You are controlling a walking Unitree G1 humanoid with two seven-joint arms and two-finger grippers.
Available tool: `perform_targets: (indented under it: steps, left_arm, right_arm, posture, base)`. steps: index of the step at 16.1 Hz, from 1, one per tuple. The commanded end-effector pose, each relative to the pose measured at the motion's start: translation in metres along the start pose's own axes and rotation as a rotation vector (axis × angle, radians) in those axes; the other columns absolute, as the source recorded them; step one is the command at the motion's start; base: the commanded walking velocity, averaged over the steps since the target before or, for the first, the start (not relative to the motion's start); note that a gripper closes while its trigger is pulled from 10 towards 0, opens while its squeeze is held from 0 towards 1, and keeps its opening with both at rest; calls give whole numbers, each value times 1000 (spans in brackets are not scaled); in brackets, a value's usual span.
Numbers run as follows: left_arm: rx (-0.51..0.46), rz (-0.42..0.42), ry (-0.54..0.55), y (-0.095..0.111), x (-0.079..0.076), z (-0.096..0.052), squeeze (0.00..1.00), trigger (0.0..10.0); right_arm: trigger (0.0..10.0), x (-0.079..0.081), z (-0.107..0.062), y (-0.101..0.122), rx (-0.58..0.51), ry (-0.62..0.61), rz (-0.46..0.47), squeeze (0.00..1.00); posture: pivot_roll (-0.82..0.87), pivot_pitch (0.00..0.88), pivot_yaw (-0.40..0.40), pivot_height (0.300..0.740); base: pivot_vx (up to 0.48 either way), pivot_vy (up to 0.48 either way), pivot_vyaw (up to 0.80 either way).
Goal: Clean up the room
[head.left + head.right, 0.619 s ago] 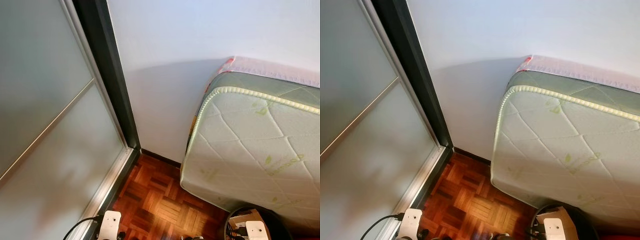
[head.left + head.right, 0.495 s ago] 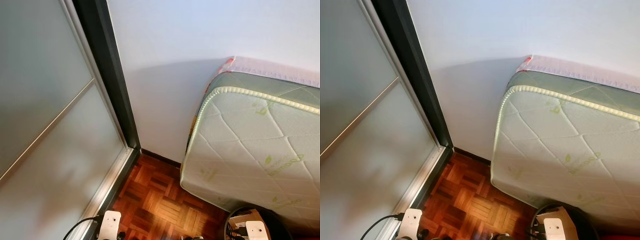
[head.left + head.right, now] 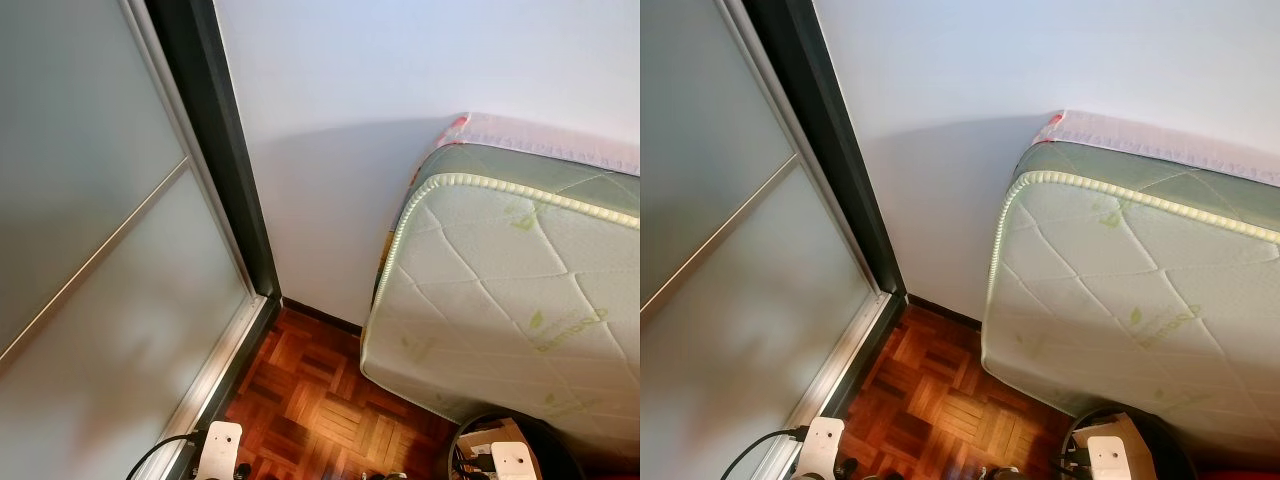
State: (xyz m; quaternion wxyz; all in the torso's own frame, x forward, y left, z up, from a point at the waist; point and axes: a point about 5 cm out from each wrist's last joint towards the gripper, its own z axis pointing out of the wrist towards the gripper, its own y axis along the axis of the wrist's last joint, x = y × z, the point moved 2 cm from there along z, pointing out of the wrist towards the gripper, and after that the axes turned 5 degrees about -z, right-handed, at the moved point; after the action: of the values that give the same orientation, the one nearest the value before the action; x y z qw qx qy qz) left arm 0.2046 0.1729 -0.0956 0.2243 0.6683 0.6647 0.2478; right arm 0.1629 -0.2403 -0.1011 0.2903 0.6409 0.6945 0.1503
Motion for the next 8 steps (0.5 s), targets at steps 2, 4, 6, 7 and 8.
perform_targets:
  steps: [2,4,6,7,8]
  left_arm:
    - [64,-229,90,-12,50,-6,0,10000]
    - [64,-229,90,-12,50,-6,0,10000]
    - [64,-229,90,-12,50,-6,0,10000]
    - [59,-228,98,-11,50,-6,0,10000]
    - [55,-227,104,-10,51,-6,0,10000]
  right_arm:
    - [10000,39,5,9,78,116,258,0]
    - [10000,39,5,9,78,116,258,0]
    - [10000,39,5,9,78,116,258,0]
    - [10000,39,6,10,75,114,271,0]
    - [10000,39,6,10,74,113,280,0]
  posture:
    - [4,0,-30,740]
    - [4,0,-30,740]
    - [4,0,-30,740]
    - [18,0,-23,740]
    - [18,0,-23,740]
  base:
    - [0,0,0]
    - [0,0,0]
    - [0,0,0]
    - [0,0,0]
    - [0,0,0]
